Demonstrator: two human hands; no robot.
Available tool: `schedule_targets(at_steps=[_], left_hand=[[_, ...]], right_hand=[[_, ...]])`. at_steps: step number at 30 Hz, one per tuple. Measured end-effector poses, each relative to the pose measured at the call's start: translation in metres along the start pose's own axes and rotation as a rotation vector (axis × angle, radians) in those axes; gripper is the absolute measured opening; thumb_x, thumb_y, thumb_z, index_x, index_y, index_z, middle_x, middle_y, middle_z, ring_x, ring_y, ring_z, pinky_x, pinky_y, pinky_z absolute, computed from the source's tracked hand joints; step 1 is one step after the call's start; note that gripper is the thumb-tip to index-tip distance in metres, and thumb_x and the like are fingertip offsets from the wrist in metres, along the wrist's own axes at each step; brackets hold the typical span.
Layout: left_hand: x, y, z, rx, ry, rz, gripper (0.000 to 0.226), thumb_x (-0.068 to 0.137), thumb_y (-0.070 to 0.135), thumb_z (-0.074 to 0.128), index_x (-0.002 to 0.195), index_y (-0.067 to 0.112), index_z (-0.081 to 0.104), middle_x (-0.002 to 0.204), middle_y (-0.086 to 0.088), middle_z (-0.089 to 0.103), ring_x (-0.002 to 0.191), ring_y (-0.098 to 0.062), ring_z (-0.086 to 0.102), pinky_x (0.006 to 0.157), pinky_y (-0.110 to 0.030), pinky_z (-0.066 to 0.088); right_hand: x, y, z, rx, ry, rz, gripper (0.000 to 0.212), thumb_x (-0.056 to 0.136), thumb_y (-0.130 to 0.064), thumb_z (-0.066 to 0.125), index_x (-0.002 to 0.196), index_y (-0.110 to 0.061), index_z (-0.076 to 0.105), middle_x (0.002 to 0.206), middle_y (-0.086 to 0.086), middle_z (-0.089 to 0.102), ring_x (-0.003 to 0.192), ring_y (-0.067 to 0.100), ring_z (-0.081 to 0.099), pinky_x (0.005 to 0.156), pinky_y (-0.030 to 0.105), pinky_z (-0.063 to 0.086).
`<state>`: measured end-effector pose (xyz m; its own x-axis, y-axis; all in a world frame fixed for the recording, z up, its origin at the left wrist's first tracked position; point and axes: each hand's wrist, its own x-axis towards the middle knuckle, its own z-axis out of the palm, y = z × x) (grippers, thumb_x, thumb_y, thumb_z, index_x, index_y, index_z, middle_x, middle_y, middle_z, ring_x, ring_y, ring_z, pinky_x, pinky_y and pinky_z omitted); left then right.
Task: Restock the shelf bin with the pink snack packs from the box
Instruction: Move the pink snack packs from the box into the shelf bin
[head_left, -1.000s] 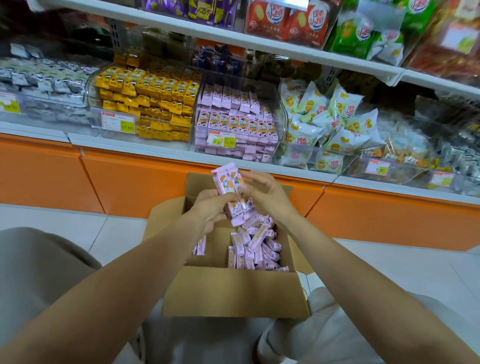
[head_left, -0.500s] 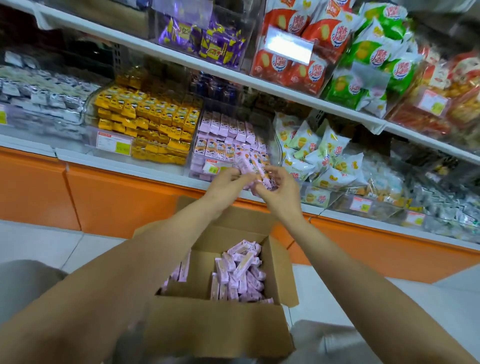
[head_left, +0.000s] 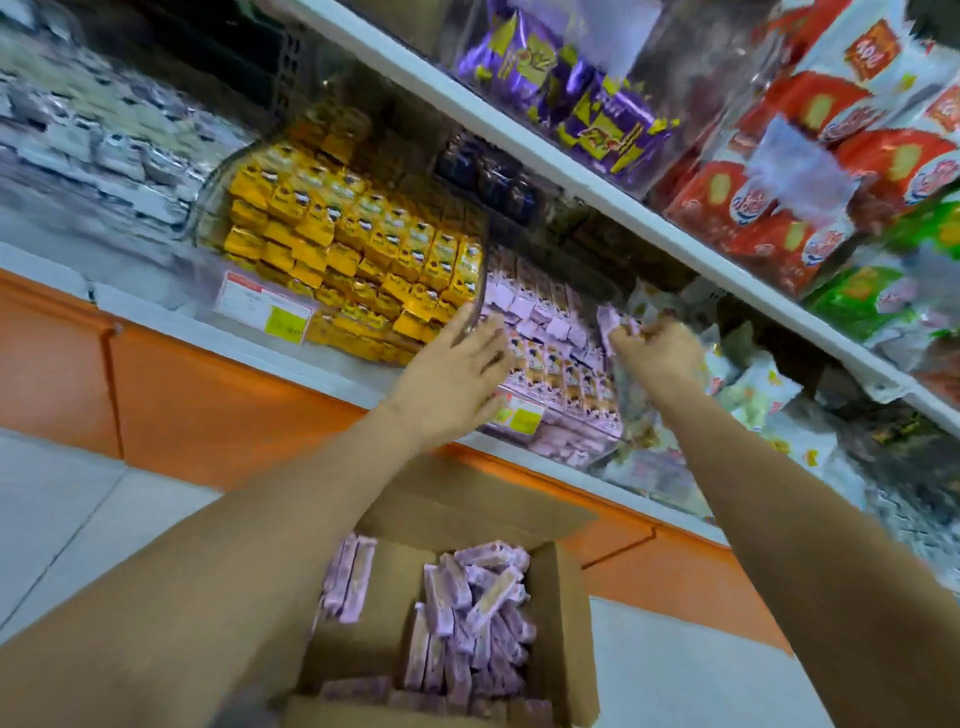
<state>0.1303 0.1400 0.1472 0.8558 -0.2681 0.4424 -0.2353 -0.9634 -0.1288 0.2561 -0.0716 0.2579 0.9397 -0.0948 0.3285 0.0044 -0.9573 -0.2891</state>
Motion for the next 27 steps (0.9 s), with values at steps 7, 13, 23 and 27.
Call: schedule_targets(at_steps=[7,13,23,27], left_hand=[[0.003,0.002,0.017,-0.005,0.199,0.02,0.064,0.095,0.047,0.02,0.136,0.012,0.054,0.133,-0.015,0.059,0.142,-0.03,0.033,0.117,-0.053,0.007],[0.003,0.001,0.019,-0.027,0.219,0.022,0.063,0.095,0.05,0.023,0.138,0.013,0.051,0.136,-0.016,0.056,0.144,-0.028,0.027,0.116,-0.053,0.006],[0.002,0.003,0.017,-0.026,0.203,0.0,0.061,0.097,0.049,0.027,0.139,0.012,0.05,0.135,-0.018,0.056,0.144,-0.028,0.027,0.117,-0.054,0.012],[0.001,0.002,0.017,-0.018,0.207,-0.003,0.063,0.096,0.047,0.019,0.139,0.012,0.05,0.134,-0.017,0.057,0.144,-0.028,0.026,0.116,-0.054,0.01]], right_hand=[[0.02,-0.022,0.029,-0.161,-0.029,-0.017,0.043,0.078,-0.038,0.071,0.066,0.0,0.053,0.07,0.017,0.057,0.073,0.031,0.059,0.061,0.032,0.038],[0.028,-0.026,0.043,-0.252,-0.036,-0.053,0.051,0.086,-0.037,0.064,0.053,-0.005,0.042,0.066,0.018,0.053,0.077,0.035,0.061,0.065,0.037,0.045],[0.032,-0.023,0.062,-0.27,0.001,-0.082,0.037,0.09,-0.032,0.053,0.121,-0.013,0.057,0.109,0.026,0.062,0.101,0.042,0.059,0.081,0.042,0.049],[0.032,-0.018,0.07,-0.29,-0.026,-0.108,0.04,0.098,-0.031,0.041,0.13,-0.01,0.055,0.123,0.032,0.053,0.12,0.045,0.046,0.099,0.048,0.041]])
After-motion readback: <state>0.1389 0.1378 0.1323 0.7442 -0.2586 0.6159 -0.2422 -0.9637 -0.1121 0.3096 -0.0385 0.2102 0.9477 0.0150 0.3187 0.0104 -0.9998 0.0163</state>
